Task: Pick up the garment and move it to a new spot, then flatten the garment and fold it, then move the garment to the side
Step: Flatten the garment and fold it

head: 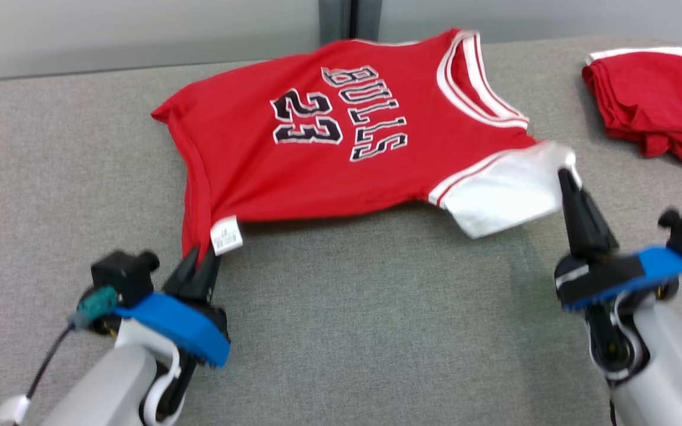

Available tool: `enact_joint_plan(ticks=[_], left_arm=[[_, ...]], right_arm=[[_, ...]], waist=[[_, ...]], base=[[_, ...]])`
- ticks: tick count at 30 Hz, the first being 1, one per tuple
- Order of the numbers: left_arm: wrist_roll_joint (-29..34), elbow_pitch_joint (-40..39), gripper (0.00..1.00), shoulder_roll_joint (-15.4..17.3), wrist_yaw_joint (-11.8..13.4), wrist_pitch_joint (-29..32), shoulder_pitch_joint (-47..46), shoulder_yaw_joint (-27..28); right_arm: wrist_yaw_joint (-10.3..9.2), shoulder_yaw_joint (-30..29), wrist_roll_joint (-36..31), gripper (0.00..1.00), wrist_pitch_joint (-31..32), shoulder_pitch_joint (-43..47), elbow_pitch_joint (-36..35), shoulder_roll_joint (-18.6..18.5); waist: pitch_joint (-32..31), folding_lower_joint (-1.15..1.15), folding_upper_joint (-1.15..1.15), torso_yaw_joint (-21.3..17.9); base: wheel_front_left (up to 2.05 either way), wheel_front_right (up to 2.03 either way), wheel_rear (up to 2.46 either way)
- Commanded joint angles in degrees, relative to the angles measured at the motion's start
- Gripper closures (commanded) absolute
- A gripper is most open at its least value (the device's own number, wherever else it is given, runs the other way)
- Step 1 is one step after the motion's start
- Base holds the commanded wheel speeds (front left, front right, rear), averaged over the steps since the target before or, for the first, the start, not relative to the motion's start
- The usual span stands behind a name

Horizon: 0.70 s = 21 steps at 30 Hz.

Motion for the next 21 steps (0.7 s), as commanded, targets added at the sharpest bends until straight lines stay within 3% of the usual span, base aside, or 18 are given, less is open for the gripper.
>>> enact_joint_plan(ticks=[1, 12, 21], left_arm=[[0.2, -1.3, 1.0, 0.5, 0.6, -0.2, 3.6, 0.3], [0.1, -4.9, 1.0, 0.1, 1.3, -0.3, 15.4, 1.2], [0.2, -7.1, 1.0, 1.7, 1.9, -0.3, 22.2, 1.9]], right_arm=[[0.03, -1.2, 0.5, 1.0, -0.1, 5.1, -1.8, 0.6], [0.03, -8.5, -3.3, 1.0, 2.9, 25.4, -11.1, 4.1], [0.03, -17.1, -7.6, 1.0, 9.8, 40.7, -22.6, 10.7]], waist=[[-1.5, 0.02, 0.02, -0.6], [-5.2, 0.02, 0.02, 0.6], [-7.0, 0.02, 0.02, 1.1]], base=[[0.0, 0.0, 0.0], [0.0, 0.0, 0.0], [0.0, 0.0, 0.0]])
